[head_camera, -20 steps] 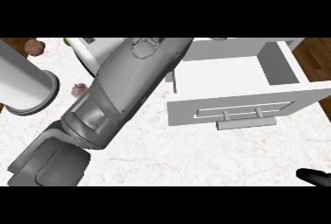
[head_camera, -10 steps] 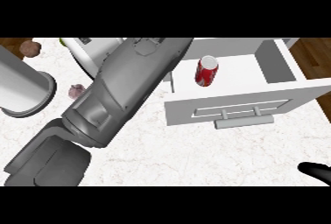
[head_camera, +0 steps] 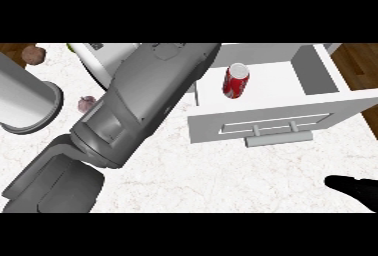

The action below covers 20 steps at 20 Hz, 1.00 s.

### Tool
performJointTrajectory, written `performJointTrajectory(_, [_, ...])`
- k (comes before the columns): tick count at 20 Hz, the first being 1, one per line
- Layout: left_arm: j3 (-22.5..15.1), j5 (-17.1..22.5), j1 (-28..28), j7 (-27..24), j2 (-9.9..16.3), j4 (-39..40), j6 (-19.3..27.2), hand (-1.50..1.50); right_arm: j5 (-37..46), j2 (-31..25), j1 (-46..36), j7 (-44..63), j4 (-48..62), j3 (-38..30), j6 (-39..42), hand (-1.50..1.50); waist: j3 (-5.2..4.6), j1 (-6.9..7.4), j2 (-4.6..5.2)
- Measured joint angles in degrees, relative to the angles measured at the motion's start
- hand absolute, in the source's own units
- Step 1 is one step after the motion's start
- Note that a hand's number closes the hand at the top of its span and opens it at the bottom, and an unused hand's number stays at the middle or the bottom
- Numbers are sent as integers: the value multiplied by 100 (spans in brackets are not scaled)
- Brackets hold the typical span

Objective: Pick up the can, place it into the drawer and close the drawer

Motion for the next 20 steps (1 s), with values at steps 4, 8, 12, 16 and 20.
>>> performJointTrajectory(4, [63,207,-15,-132,0,-36,8,-150,734,-211,-220,-356,387,308,25,-150,-1,86,12])
performJointTrajectory(8, [96,352,-51,-204,0,-37,6,-150,1563,-368,-431,-626,830,682,-65,-150,-4,196,-8])
performJointTrajectory(12, [76,365,-98,-286,0,47,-4,-150,2399,-379,-718,-899,1440,1153,-286,-150,-5,314,-21])
performJointTrajectory(16, [42,322,-133,-359,-1,137,-7,-150,3082,-376,-1094,-1062,2194,1485,-496,-150,-7,407,-41])
performJointTrajectory(20, [80,261,-126,-367,30,211,-110,-150,3756,-305,-1353,-1273,3032,1797,-821,-150,-9,507,-67])
